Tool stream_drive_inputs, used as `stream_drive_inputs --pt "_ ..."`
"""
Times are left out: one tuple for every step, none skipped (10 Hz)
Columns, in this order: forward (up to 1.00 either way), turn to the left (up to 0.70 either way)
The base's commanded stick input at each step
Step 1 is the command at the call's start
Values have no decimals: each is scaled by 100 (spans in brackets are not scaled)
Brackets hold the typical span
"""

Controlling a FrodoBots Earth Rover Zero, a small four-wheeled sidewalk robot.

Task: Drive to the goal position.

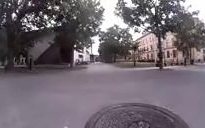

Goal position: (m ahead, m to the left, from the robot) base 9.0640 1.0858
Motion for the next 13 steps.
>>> stream_drive_inputs --pt "85 0" --pt "85 0" --pt "85 0" --pt "85 0" --pt "85 0" --pt "85 0" --pt "85 0" --pt "85 0" --pt "85 0" --pt "85 0" --pt "85 0" --pt "85 0" --pt "85 0"
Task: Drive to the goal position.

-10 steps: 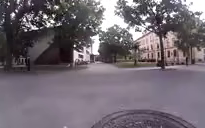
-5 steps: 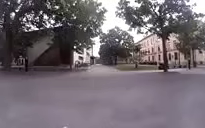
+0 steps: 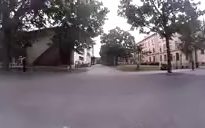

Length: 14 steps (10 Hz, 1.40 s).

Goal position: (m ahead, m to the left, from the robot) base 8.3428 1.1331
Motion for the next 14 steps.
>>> stream_drive_inputs --pt "85 0" --pt "85 0" --pt "85 0" --pt "85 0" --pt "85 0" --pt "85 0" --pt "85 0" --pt "85 0" --pt "85 0" --pt "85 0" --pt "85 0" --pt "85 0" --pt "85 0" --pt "85 0"
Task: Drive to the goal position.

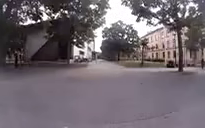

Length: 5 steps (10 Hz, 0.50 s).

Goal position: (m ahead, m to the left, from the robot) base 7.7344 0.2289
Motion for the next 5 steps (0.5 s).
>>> stream_drive_inputs --pt "85 0" --pt "85 0" --pt "85 0" --pt "85 0" --pt "85 0"
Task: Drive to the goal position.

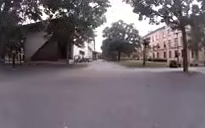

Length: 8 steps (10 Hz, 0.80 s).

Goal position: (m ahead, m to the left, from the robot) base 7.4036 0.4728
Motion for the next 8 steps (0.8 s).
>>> stream_drive_inputs --pt "85 0" --pt "85 0" --pt "85 0" --pt "85 0" --pt "85 0" --pt "85 0" --pt "85 0" --pt "85 0"
